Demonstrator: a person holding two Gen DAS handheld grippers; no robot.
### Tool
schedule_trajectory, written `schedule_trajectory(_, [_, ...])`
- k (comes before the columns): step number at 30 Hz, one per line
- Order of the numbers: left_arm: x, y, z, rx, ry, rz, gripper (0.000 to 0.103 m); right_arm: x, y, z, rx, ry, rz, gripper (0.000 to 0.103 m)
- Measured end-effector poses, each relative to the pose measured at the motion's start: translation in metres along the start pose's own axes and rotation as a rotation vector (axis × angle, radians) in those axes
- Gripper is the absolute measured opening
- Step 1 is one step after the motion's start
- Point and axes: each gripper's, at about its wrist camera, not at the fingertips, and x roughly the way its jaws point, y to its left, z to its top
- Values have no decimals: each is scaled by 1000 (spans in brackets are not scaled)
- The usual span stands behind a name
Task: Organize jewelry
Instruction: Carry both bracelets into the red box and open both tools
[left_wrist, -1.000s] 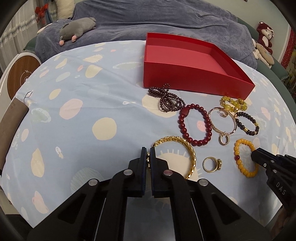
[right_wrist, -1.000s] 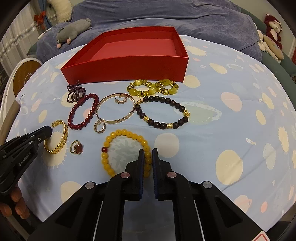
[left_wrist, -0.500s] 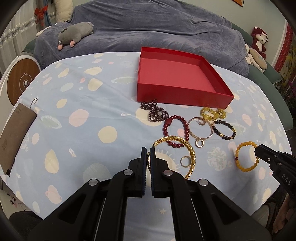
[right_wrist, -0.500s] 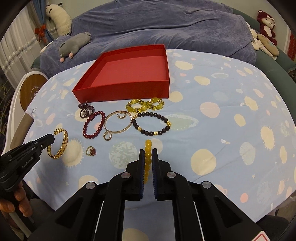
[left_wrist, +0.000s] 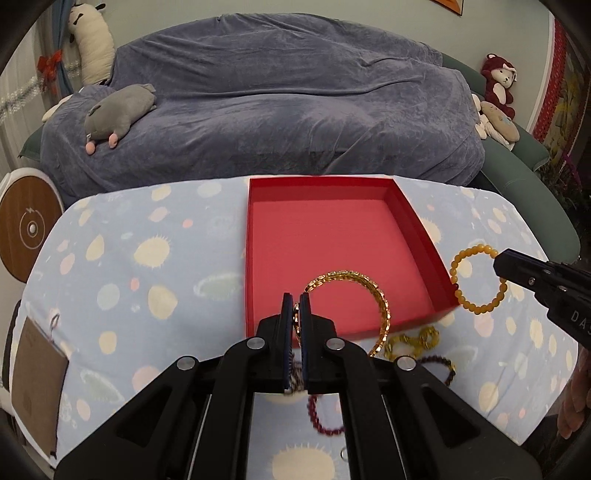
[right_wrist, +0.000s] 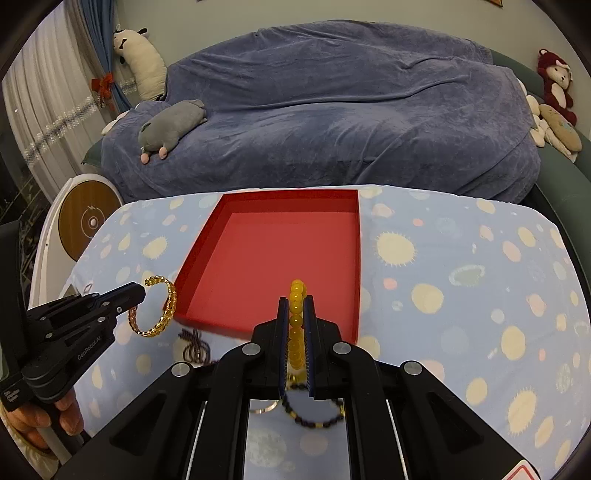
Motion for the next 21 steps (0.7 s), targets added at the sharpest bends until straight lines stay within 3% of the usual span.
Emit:
schedule_trajectory(10, [115,13,72,-5,68,13,4,116,-11,77,20,77,24,7])
schedule_trajectory(16, [164,15,84,2,106,38,4,169,-17,88,-3,134,-5,7])
schedule_trajectory(21, [184,18,86,1,118,34,8,191,-28,86,7,163,-49,7])
